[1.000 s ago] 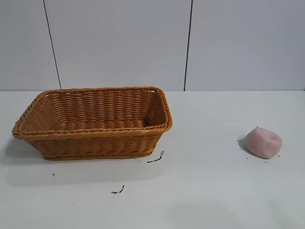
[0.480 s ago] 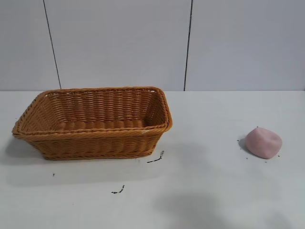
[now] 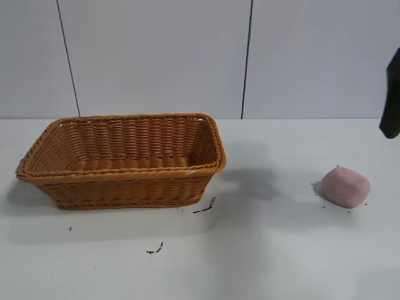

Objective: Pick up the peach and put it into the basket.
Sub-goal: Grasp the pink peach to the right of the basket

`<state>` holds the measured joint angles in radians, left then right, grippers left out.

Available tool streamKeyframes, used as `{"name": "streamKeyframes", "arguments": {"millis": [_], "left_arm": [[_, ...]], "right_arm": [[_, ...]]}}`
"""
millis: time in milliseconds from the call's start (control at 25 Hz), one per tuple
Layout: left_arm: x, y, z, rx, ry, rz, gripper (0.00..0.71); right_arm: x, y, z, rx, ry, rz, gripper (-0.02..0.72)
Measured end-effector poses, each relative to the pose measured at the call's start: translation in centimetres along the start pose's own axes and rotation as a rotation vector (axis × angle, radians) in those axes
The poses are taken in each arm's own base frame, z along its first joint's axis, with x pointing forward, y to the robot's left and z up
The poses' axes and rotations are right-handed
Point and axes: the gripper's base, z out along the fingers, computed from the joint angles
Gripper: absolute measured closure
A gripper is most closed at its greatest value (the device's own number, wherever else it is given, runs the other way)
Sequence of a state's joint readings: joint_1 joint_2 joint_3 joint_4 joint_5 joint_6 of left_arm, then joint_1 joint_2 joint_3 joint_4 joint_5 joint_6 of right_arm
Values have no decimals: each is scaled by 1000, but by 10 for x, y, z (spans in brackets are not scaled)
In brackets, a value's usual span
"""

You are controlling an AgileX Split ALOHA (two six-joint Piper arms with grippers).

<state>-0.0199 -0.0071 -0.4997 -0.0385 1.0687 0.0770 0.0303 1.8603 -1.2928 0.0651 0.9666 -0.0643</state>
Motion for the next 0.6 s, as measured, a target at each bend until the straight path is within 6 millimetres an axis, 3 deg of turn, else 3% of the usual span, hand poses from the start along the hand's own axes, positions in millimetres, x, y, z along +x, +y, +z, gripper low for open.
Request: {"name": "streamKeyframes", "arguments": {"millis": [200,400,600], "left_arm": [[0,0,0,0,0,0,18],[0,0,0,0,0,0,18],[0,0,0,0,0,0,18]], "right_arm": [[-30,-3,39,2,0,10,14],[-42,-5,72,2,36,13,14],[-44,-6,81,3,30,14,14]]}}
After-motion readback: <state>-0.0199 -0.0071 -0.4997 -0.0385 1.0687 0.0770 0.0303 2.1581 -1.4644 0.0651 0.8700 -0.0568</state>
